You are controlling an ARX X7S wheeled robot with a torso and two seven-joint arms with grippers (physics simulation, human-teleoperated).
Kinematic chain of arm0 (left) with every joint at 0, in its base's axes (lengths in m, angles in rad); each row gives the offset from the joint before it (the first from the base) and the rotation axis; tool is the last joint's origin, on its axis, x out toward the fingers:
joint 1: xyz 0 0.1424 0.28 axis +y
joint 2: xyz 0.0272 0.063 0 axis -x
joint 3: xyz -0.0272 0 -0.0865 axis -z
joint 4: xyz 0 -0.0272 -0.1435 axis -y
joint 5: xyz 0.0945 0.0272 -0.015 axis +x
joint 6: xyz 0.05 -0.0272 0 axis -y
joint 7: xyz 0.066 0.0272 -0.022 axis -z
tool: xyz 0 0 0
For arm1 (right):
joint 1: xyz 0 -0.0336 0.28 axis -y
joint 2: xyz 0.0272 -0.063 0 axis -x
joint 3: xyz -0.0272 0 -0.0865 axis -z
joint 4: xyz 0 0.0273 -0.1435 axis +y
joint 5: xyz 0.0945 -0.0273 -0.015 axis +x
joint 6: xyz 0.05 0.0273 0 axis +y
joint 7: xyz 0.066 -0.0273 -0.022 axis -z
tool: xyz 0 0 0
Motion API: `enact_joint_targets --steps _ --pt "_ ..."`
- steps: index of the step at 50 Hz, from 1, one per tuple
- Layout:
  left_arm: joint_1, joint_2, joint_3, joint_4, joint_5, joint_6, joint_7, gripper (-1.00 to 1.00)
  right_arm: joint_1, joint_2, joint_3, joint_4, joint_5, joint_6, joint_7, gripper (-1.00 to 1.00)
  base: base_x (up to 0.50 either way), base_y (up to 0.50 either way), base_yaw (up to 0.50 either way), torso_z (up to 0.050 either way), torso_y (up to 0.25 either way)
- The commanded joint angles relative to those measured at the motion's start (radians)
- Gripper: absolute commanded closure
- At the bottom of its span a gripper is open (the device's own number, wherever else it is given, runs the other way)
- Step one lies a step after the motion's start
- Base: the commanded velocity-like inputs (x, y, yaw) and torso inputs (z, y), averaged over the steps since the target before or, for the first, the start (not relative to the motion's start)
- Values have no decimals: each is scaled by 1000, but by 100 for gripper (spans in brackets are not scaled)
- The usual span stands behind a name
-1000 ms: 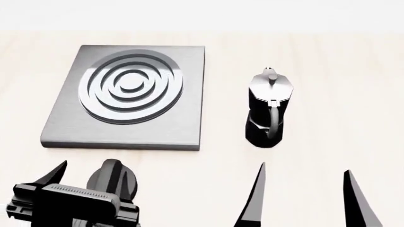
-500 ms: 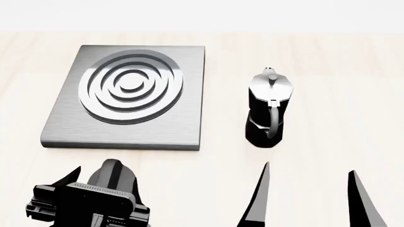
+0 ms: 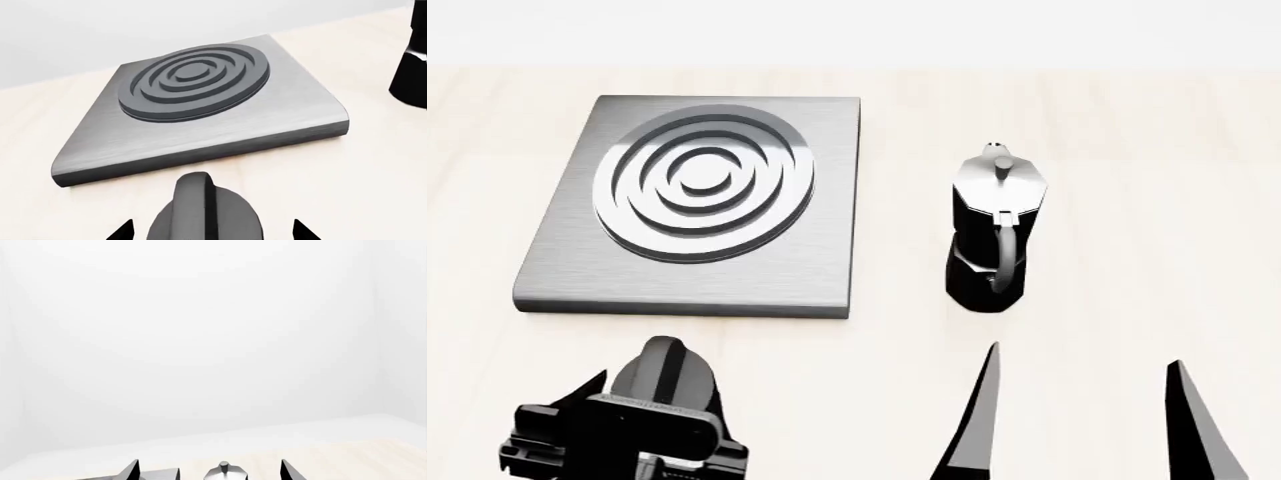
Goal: Turn on the stove.
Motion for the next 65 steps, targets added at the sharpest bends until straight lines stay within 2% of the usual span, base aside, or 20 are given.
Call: enact_joint_targets --steps 1,28,65 --pt "-14 34 -16 -66 -23 41 44 -100 -1 -11 14 -1 -25 -3 -17 -100 0 0 0 0 0" --pt "-77 46 3 -247 -54 103 40 -100 -1 6 11 -4 -14 -9 4 -100 0 0 0 0 0" --pt "-69 36 53 -197 -92 78 11 -100 3 23 -7 4 -11 -18 21 -100 0 0 0 0 0"
